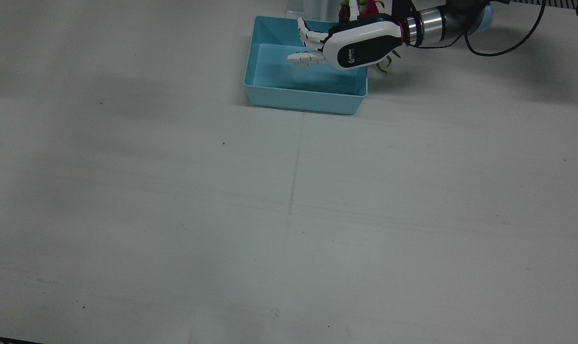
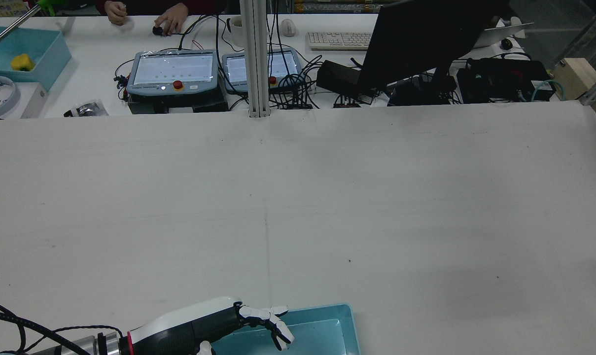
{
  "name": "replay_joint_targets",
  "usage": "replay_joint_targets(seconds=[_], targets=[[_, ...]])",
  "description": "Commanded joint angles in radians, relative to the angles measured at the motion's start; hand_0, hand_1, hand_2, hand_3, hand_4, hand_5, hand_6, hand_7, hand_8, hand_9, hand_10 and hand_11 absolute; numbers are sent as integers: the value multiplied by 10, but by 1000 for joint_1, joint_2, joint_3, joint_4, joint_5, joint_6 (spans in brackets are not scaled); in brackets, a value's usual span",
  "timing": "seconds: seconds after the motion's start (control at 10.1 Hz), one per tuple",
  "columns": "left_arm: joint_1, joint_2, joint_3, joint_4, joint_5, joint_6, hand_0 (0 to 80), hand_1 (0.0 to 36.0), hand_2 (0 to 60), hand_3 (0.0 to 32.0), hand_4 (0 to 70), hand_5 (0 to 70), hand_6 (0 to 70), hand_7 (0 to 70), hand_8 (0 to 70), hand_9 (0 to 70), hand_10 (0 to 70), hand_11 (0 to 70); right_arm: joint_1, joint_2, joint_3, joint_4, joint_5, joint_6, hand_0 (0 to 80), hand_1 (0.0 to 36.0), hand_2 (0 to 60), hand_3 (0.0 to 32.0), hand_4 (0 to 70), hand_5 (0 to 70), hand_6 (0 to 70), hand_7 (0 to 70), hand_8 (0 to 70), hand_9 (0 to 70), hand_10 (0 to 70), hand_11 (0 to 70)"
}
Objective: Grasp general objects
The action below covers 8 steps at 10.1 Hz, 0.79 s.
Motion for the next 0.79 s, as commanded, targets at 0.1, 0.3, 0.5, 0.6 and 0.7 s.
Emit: replay_joint_targets(seconds=[0.1, 0.3, 0.5, 0.6, 0.7], targets=[[-347, 0, 13, 56, 211, 0, 490, 19, 0, 0, 197, 246, 316, 321, 111, 50, 25, 40, 0, 0, -2, 0, 0, 0, 0, 0, 0, 0, 0, 0, 0, 0, 0, 0, 0, 0], [-469, 49, 48, 2, 219, 0, 470, 0, 0, 0, 241, 268, 367, 364, 157, 58, 39, 56, 0, 1, -2, 0, 0, 0, 0, 0, 0, 0, 0, 0, 0, 0, 0, 0, 0, 0], [-613, 170, 131, -181, 211, -1, 464, 0, 0, 0, 191, 200, 311, 332, 143, 52, 40, 58, 0, 1, -2, 0, 0, 0, 0, 0, 0, 0, 0, 0, 0, 0, 0, 0, 0, 0], [-661, 183, 140, -198, 205, 0, 459, 0, 0, 0, 133, 123, 241, 293, 106, 44, 34, 50, 0, 0, -2, 0, 0, 0, 0, 0, 0, 0, 0, 0, 0, 0, 0, 0, 0, 0], [-698, 191, 165, -212, 204, 0, 459, 0, 0, 0, 100, 85, 203, 267, 75, 39, 24, 36, 0, 0, -2, 0, 0, 0, 0, 0, 0, 0, 0, 0, 0, 0, 0, 0, 0, 0]])
